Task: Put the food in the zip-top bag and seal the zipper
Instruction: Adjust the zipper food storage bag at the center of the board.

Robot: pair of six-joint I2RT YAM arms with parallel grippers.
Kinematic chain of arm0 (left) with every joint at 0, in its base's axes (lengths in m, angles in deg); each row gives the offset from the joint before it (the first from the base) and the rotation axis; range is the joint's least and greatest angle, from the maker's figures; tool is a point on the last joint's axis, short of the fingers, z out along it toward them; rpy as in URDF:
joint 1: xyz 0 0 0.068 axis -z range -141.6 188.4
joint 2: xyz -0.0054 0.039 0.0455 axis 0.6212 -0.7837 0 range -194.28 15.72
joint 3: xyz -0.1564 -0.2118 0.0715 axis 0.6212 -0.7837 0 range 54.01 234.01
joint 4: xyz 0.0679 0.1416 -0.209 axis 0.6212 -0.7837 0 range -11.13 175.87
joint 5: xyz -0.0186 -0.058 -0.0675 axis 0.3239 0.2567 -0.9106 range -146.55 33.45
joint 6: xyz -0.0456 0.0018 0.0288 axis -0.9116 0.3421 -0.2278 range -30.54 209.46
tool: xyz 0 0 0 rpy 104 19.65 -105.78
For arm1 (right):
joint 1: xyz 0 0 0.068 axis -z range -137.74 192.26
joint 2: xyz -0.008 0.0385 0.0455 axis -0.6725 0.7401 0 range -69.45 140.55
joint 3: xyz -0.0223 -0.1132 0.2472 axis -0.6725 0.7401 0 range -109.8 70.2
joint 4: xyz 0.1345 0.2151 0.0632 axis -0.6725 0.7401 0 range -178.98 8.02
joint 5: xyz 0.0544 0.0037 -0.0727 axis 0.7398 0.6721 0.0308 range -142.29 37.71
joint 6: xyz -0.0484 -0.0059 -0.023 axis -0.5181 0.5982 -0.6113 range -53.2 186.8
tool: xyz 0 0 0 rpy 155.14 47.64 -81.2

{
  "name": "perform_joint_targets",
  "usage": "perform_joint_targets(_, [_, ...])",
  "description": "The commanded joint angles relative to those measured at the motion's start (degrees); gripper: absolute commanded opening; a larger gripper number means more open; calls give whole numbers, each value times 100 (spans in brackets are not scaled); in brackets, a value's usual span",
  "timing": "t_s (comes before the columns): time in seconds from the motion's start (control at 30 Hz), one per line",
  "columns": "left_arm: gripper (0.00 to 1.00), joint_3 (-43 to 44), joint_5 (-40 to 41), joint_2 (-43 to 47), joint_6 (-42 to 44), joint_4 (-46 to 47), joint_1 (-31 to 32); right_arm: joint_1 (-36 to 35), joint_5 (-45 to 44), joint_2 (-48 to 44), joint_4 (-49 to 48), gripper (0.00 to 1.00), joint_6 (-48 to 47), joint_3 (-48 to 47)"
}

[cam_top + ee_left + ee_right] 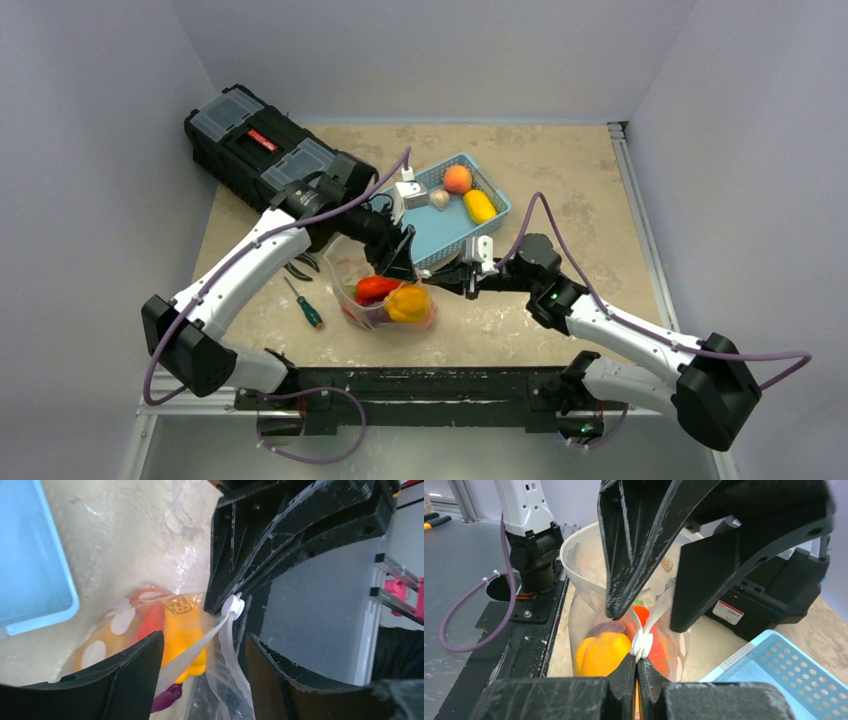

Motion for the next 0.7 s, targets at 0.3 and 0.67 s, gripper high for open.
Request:
perform_joint_targets(0.3, [31,-162,-519,1238,-783,106,-49,23,-245,-259,36,0,-171,-365])
perform_joint_targets(0.67, [49,-480,1331,1775,-1222,505,-42,24,-214,-208,57,0,-136,-455])
